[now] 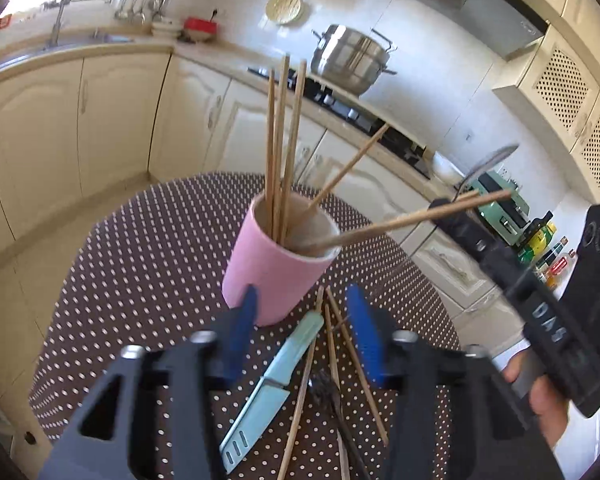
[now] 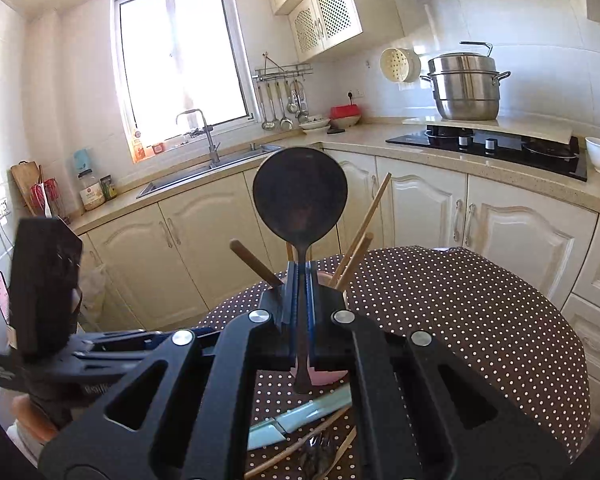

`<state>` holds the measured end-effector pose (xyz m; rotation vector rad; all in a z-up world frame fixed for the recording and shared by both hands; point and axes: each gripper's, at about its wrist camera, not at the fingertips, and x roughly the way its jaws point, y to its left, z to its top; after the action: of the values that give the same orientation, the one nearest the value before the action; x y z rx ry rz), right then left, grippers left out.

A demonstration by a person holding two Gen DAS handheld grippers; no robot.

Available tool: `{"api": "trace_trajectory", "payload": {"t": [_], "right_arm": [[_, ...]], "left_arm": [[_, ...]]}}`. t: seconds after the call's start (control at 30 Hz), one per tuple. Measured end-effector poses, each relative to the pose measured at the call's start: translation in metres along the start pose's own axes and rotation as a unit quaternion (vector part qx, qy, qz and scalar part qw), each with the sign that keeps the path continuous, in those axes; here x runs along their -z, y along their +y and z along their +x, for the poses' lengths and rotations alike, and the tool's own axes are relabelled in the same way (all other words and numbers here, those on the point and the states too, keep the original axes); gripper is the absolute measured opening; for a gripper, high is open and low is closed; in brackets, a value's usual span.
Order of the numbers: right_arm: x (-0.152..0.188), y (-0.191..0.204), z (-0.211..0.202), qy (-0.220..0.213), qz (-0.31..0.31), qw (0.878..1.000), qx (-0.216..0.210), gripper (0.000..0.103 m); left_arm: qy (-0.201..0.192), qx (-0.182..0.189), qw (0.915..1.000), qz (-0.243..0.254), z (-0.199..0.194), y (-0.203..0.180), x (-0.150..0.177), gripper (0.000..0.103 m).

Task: Organize utensils
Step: 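Carry the spoon up toward the pink cup while the left tool holds the knife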

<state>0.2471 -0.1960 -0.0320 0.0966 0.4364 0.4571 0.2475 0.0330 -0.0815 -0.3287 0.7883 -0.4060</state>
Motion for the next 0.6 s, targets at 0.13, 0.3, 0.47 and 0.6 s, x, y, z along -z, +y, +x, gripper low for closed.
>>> {"api": "trace_trajectory", "payload": {"t": [0.13,0.3,0.47,0.6], "right_arm": [[0.007,-0.001,-0.003,0.003,-0.012,1.0,0.016,0.004],[0.024,-0.015,-0.009,0.02,0.008,0.999,0.028,0.004],[0.04,-0.031,-0.008,0.032,0.037,0.998,0.03,0.004],[0.046,-0.036,-0.006,0.037,0.047,0.998,0.027,0.004]], "left_arm": [[0.062,-0.014,0.9976,0.028,0.029,0.002,0.016,0.053],[0.105,-0.063,0.9907,0.06,0.057,-0.004,0.023,0.053],[0.149,-0.104,0.98,0.08,0.094,-0.009,0.021,0.053],[0.174,-0.146,0.9679,0.108,0.12,-0.018,0.028,0.043]]}}
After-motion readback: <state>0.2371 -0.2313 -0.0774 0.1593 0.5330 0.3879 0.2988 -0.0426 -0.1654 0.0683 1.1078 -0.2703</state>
